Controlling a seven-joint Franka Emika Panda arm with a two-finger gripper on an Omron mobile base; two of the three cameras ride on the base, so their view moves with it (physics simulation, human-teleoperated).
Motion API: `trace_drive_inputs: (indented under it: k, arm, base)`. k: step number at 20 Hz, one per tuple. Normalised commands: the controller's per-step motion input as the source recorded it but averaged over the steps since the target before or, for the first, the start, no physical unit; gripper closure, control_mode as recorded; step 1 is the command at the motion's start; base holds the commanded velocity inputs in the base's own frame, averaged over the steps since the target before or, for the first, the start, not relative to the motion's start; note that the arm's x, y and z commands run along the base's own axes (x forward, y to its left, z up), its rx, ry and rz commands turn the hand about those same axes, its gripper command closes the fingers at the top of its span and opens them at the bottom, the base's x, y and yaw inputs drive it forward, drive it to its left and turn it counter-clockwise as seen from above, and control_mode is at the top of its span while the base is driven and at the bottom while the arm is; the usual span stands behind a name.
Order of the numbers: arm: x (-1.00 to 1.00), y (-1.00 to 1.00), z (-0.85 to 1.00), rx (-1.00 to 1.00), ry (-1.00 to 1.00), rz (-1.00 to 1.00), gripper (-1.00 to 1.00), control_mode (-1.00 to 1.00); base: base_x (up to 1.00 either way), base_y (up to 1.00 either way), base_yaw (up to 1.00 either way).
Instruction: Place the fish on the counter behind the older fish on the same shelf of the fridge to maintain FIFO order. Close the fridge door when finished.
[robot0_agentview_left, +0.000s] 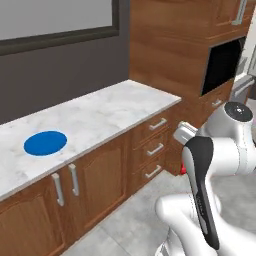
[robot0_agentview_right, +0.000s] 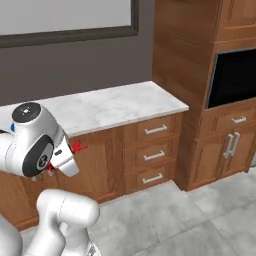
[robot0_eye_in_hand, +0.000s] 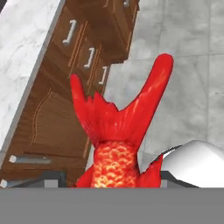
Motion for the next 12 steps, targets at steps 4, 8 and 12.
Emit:
trace_drive_inputs:
  k: [4, 8, 12]
  arm:
    - [0.0, 0.0, 0.0, 0.0, 0.0, 0.0, 1.0, 1.0]
    - [0.0, 0.0, 0.0, 0.0, 0.0, 0.0, 1.0, 1.0]
    - [0.0, 0.0, 0.0, 0.0, 0.0, 0.0, 1.0, 1.0]
  base:
    - [0.0, 0.0, -0.76]
    - [0.0, 0.0, -0.8]
    - [0.0, 0.0, -0.82]
